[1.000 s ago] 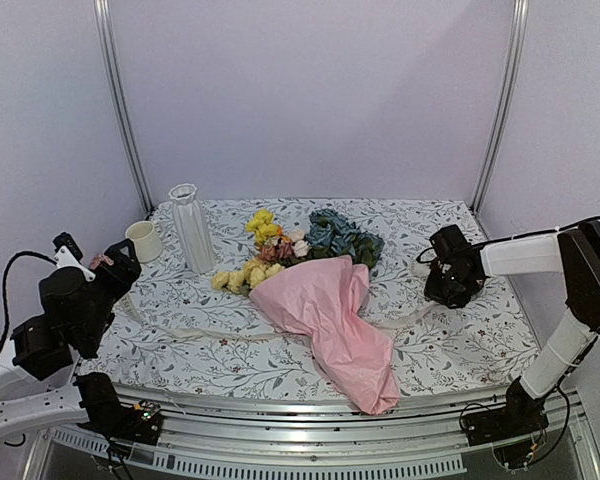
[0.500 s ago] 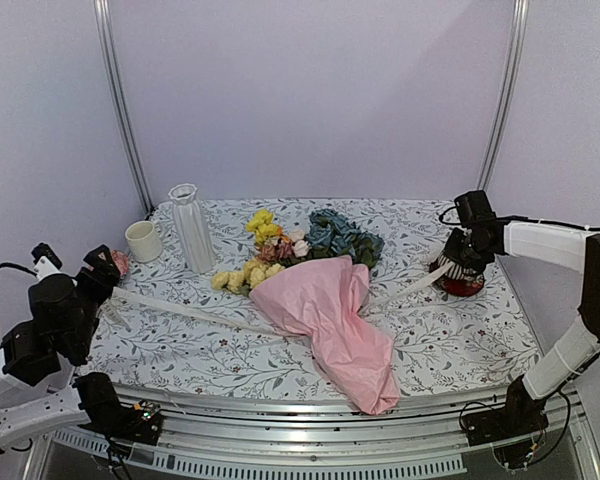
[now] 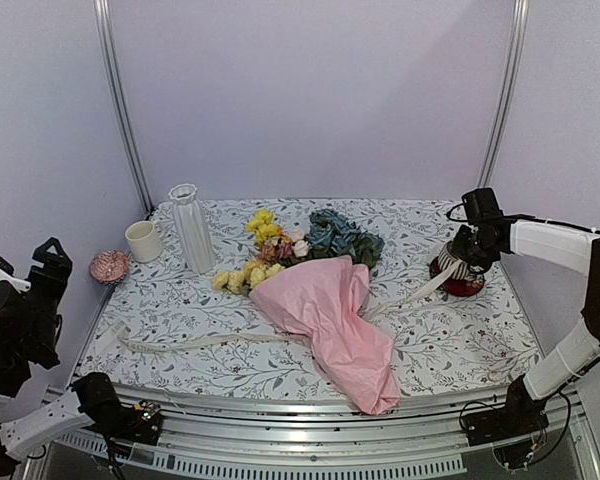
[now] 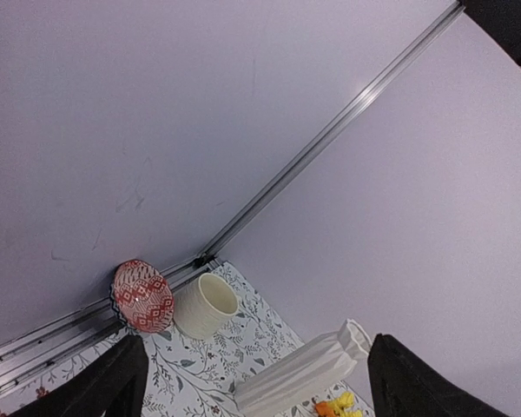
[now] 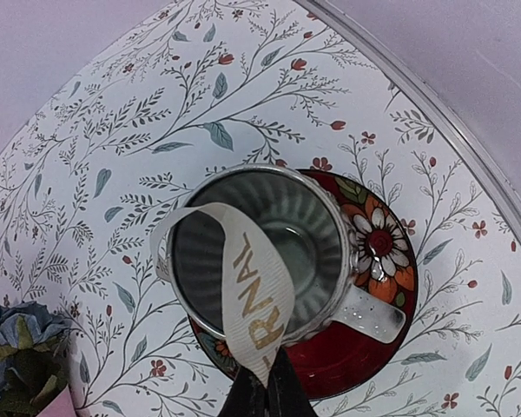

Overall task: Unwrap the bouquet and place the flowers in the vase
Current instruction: Adjust the untied ribbon at the center of the board.

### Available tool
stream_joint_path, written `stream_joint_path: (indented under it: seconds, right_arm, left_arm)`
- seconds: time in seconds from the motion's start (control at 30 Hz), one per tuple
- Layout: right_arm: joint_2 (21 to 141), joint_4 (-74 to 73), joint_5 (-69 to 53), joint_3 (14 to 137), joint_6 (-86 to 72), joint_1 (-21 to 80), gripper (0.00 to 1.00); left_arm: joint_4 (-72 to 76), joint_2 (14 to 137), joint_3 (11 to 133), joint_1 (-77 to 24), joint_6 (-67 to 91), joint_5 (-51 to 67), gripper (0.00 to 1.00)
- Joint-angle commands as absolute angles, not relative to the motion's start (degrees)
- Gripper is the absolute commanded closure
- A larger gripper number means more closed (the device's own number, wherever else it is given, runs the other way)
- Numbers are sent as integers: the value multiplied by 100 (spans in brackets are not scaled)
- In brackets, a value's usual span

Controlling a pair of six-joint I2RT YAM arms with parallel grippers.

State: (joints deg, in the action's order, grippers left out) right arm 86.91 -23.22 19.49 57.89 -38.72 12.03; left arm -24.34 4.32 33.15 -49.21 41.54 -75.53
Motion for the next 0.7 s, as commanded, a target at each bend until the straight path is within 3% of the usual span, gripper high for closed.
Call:
stream_joint_path:
  seconds: [0.0,0.23,0.43,0.57,0.67]
  right_arm:
    - [8545,-2375,2002,5731,-3823,1165,97]
    - [8549,-2311,1891,5715,-3786,1162,96]
    - [8587,-2191,1688,5751,-3627,1163,82]
    - [8576,-2227,1652,5823,-3565,1169,55]
    - [8489,-2231,1602,5836,-3446,1169,50]
  left_arm:
    - [-2180,111,3646,-4919,3796,-7496,9]
    - [-2081,20,4196,-4918,3380,-7644,5]
    - [-1078,178,3556,-4925,3087,-6177,3]
    - [-861,849,3081,-4922,3600,-5287,2]
    - [-639,1644,2904,-4924,3822,-4635,2]
